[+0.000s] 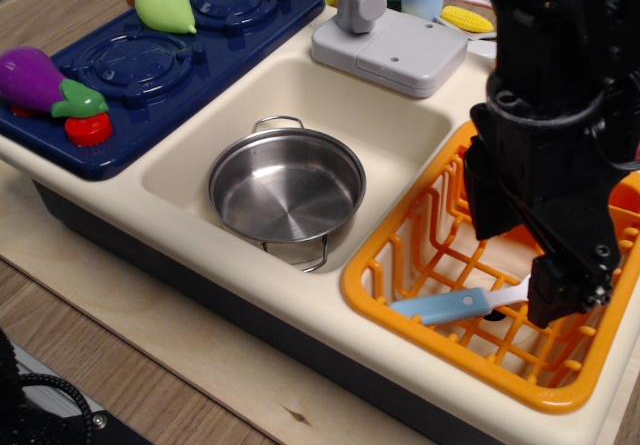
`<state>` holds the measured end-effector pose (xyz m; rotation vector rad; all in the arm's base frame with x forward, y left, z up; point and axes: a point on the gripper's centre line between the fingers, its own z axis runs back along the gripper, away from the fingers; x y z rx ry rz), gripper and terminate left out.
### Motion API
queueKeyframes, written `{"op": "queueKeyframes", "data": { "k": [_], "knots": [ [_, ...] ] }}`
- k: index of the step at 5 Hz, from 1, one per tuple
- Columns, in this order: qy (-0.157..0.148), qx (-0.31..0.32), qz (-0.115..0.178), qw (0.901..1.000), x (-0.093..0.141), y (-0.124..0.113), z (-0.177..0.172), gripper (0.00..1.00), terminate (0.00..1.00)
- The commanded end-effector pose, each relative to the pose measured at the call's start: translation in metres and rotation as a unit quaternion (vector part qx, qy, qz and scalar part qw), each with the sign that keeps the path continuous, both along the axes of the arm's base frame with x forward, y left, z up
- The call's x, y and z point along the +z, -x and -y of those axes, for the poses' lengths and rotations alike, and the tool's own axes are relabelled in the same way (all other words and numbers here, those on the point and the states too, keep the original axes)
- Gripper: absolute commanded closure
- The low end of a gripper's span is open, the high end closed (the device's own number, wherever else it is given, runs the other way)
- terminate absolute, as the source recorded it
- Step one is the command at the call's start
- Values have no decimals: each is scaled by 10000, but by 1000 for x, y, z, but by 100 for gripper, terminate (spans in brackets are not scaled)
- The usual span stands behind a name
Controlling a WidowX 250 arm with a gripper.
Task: Put spoon into pan
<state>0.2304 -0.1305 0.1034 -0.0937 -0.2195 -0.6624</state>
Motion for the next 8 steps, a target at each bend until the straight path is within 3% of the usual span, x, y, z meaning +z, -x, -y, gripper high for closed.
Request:
{"op": "queueKeyframes", "data": {
  "k": [1, 3, 4, 6, 8],
  "knots": [
    [-86, -211, 234, 9995, -12, -2, -3, 0, 0],
    [0, -327, 215, 9992, -26, 1, -10, 0, 0],
    [118, -219, 206, 9995, -33, 0, -13, 100, 0],
    [146, -151, 57, 9998, -27, -2, -13, 100, 0],
    [-213, -1, 13, 9998, 17, -4, -5, 100, 0]
  ]
}}
